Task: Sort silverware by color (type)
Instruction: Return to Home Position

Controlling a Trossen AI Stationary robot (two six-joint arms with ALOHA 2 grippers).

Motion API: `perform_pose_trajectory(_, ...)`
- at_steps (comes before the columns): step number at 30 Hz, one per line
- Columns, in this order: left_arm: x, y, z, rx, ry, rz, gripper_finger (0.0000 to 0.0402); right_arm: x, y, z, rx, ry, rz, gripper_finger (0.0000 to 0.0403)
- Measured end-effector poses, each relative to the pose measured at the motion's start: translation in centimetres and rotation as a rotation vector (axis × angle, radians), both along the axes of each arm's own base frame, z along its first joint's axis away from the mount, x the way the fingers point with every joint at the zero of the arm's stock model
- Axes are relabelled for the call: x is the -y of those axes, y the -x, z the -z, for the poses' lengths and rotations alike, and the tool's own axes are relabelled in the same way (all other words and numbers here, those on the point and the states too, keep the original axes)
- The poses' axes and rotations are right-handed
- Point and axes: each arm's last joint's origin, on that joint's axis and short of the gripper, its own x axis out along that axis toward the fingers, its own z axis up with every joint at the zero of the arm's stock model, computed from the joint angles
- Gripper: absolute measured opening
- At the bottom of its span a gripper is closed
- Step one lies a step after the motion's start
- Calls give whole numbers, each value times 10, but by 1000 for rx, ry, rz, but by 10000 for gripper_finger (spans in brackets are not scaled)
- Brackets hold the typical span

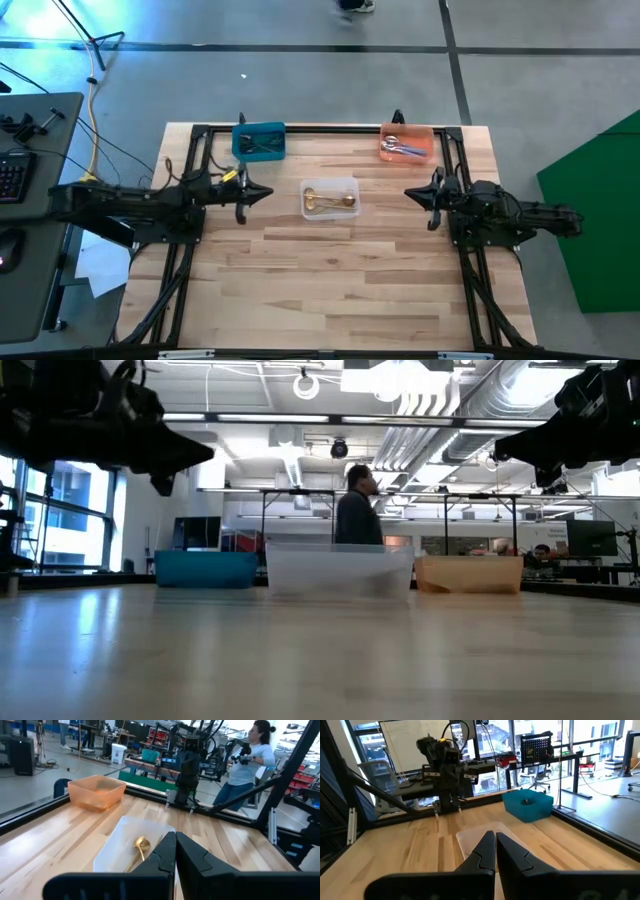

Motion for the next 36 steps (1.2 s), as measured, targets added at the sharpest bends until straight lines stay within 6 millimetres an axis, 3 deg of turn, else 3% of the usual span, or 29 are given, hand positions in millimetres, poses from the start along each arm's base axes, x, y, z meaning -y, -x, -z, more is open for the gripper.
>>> perform_pose_trajectory(5, 4, 18, 14, -15, 4, -13, 0, 0, 0, 0, 4, 3, -1, 0)
perform_pose_trajectory(16, 7, 50, 21, -130, -19, -187, 0, 0, -1, 1, 8, 46, 9, 0)
perform_pose_trajectory(20, 9, 58, 8, 12, -86, -183, 0, 1, -5, 13, 21, 55, 30, 0)
perform_pose_trajectory(27, 6, 58, 10, -9, -82, -195, 0, 2, -4, 8, 70, 109, 55, 0)
perform_pose_trajectory(36, 1, 59, 11, -9, -9, -255, 1, 5, -4, 13, 24, 54, 155, 0)
